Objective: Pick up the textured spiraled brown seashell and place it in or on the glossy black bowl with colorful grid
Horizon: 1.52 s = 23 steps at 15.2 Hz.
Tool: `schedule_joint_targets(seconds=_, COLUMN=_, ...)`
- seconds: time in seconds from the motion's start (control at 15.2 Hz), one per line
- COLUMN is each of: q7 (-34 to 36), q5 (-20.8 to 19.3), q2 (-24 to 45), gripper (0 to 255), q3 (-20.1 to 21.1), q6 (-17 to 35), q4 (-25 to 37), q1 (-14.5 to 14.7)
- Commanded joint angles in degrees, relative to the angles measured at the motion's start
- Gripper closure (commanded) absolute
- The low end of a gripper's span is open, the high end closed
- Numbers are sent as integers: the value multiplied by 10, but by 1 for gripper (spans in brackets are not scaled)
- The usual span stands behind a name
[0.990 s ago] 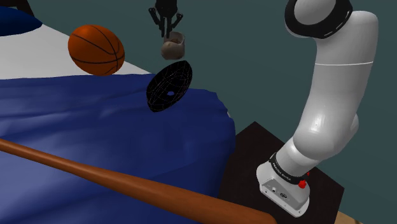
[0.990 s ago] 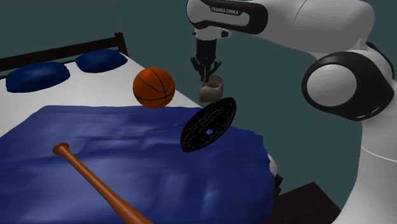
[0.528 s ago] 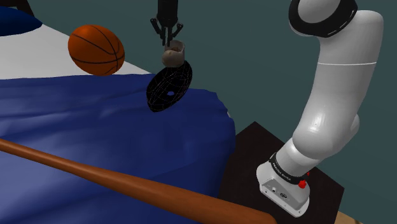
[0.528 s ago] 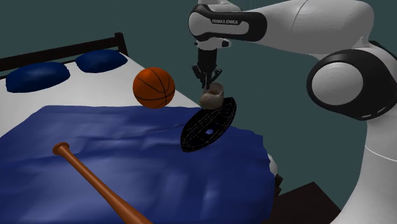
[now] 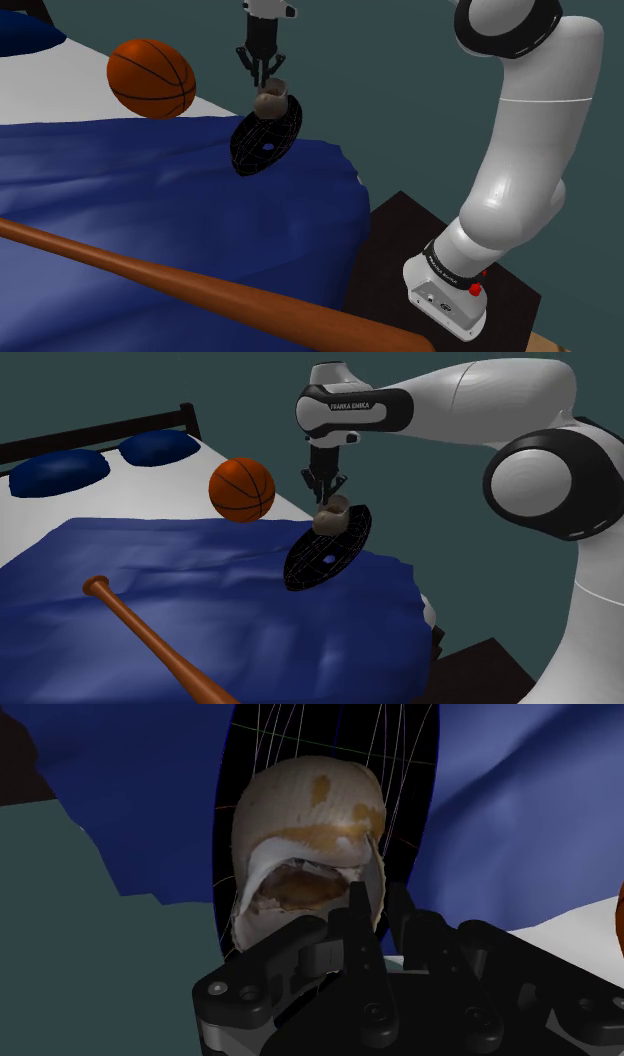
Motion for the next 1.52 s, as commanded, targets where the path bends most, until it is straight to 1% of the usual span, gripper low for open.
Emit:
schedule_joint_targets(seconds=0.0, q7=-1, q5=0, q2=1, gripper=255, q3=-1, q6=15, q4=-14, q1=-2)
schedule_joint_targets(seconds=0.2, q7=0, q5=-2, q2=3, gripper=255, q3=-2, q6=36, q4=-33, q1=-3)
schedule_joint_targets(seconds=0.73, q7=0, q5=-2, q2=3, gripper=255, q3=-2, q6=36, q4=-33, q1=-3)
schedule_joint_targets(seconds=0.79, q7=0, q5=-2, q2=3, gripper=0, q3=-2, q6=36, q4=-33, q1=-3)
schedule_joint_targets(seconds=1.12, q7=0, q5=-2, q2=3, gripper=0, q3=-2, q6=36, q4=-33, q1=-3)
schedule_joint_targets(seconds=1.39, q7=-3, q5=-1, q2=4, gripper=0, q3=0, q6=-37, q4=43, q1=3)
schedule_joint_targets(seconds=1.45, q7=-3, q5=-1, q2=4, gripper=0, q3=0, q6=-37, q4=43, q1=3)
